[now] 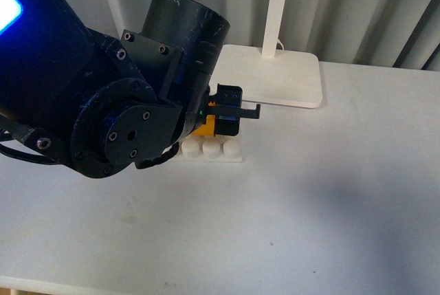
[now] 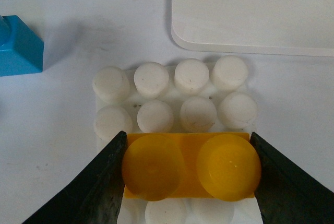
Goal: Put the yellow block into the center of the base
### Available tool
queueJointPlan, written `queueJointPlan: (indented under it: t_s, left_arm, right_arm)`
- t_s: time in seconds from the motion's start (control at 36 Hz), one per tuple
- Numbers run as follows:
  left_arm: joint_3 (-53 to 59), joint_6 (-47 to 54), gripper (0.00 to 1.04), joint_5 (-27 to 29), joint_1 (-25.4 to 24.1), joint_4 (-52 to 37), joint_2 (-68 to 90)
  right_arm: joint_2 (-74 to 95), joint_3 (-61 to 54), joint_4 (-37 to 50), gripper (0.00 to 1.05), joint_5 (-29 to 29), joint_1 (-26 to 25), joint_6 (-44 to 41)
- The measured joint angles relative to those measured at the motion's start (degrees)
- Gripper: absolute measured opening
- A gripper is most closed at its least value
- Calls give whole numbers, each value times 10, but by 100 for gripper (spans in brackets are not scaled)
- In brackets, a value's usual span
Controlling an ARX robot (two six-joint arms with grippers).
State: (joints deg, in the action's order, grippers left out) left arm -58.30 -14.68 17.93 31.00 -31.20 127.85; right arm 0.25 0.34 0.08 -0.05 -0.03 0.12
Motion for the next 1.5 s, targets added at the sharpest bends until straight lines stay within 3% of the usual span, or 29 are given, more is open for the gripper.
queueJointPlan:
  t_s: [1.5]
  left_arm:
    - [-20,-35,61,40,20,-9,55]
  right_arm:
    - [0,0,0,95,0,0,0]
